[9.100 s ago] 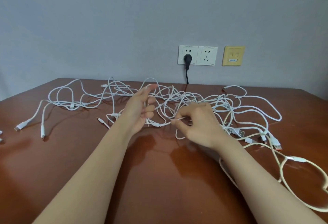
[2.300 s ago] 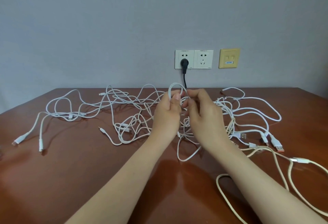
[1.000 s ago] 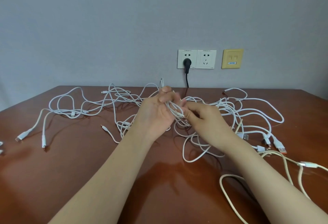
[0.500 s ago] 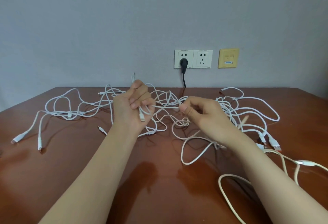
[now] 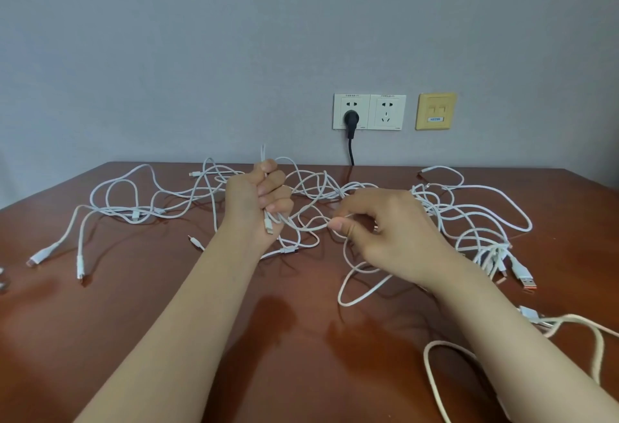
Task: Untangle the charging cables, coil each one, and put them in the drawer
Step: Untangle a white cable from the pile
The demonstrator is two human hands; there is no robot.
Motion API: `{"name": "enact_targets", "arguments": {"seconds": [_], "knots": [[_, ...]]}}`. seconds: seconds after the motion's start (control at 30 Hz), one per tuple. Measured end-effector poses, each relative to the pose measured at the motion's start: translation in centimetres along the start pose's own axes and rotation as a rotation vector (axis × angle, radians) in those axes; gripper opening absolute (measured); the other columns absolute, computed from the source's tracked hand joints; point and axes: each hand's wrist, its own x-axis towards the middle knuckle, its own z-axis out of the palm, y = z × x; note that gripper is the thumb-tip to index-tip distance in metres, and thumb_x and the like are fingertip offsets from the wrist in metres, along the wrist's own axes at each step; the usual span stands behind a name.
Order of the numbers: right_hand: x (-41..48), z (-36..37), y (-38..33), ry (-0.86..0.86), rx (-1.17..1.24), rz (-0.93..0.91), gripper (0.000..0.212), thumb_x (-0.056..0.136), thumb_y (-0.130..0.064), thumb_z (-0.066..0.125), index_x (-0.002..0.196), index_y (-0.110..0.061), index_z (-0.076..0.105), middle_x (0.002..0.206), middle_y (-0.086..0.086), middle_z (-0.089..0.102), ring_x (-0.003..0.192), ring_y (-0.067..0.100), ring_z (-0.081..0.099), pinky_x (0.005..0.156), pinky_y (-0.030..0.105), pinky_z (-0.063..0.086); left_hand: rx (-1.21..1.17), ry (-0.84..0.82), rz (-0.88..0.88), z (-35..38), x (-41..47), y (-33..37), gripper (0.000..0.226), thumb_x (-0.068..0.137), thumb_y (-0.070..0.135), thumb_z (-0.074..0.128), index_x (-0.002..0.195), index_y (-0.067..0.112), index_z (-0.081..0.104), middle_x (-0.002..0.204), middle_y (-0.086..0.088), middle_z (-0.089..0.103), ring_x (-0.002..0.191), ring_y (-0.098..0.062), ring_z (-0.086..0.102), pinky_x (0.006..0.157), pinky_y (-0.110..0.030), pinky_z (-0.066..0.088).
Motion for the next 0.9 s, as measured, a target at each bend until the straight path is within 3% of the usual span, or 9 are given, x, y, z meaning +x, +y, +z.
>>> {"name": "enact_targets", "arguments": {"seconds": [0.13,0.23,0.37,0.53,0.67,0.77,0.9], "knots": [[0.1,0.3,-0.3,-0.002,0.013,-0.064,0.018,0.079,-0.035,0.055,0.075,-0.023,0.067,0.066,-0.007,0.058,0.064,0.014,0.051,0.061,0.032,0.044,0.138,0.059,-0.016,0.6,-0.1,-0.7,0.038,0.102,0.018,0.023,0.066,0.018,0.036,0.034,0.008,0.025,0.024,-0.001,0.019,0.025,-0.011,0.016],[0.2,0.6,-0.5,-0.009,0.022,-0.064,0.017,0.079,-0.035,0.056,0.077,-0.024,0.068,0.065,-0.011,0.055,0.064,0.01,0.049,0.062,0.031,0.043,0.409,0.173,0.022,1.3,0.2,-1.9,0.036,0.103,0.02,0.024,0.07,0.016,0.037,0.033,0.008,0.027,0.024,-0.002,0.019,0.025,-0.011,0.015],[0.2,0.8,-0.2,-0.004,0.002,-0.049,0.016,0.077,-0.033,0.058,0.078,-0.024,0.07,0.062,-0.02,0.046,0.066,0.006,0.045,0.063,0.028,0.039,0.82,0.251,0.068,1.5,0.2,-3.5,0.029,0.103,0.018,0.029,0.077,0.012,0.042,0.033,0.006,0.049,0.026,-0.007,0.041,0.031,-0.013,0.029],[0.1,0.7,0.1,-0.016,0.096,0.032,0.008,0.079,-0.027,0.064,0.076,-0.028,0.071,0.075,-0.015,0.065,0.07,-0.002,0.047,0.066,0.025,0.039,0.812,0.151,0.016,1.6,-0.3,-3.4,0.029,0.102,0.015,0.032,0.075,0.012,0.041,0.034,0.004,0.049,0.028,-0.008,0.046,0.04,-0.018,0.038],[0.3,0.3,0.2,0.017,0.145,0.08,0.023,0.08,-0.027,0.064,0.064,-0.042,0.056,0.069,-0.003,0.066,0.067,0.015,0.058,0.067,0.033,0.047,0.797,0.072,-0.05,1.6,-0.5,-3.2,0.03,0.103,0.019,0.03,0.076,0.013,0.041,0.042,0.002,0.057,0.028,-0.012,0.047,0.04,-0.017,0.037],[0.4,-0.3,0.2,0.071,0.231,0.121,0.031,0.082,-0.016,0.068,0.067,-0.041,0.056,0.063,-0.002,0.062,0.059,0.013,0.051,0.059,0.019,0.039,0.796,0.05,-0.055,1.6,-0.5,-3.0,0.03,0.103,0.019,0.028,0.076,0.013,0.04,0.046,0.001,0.06,0.027,-0.012,0.047,0.036,-0.015,0.033],[0.2,0.0,0.2,0.031,0.129,0.152,0.012,0.082,-0.018,0.067,0.074,-0.027,0.067,0.064,-0.001,0.062,0.057,0.01,0.047,0.061,0.025,0.039,0.871,0.02,-0.056,1.8,-0.7,-3.2,0.032,0.103,0.02,0.028,0.076,0.012,0.042,0.042,0.003,0.057,0.032,-0.014,0.054,0.041,-0.023,0.047]]}}
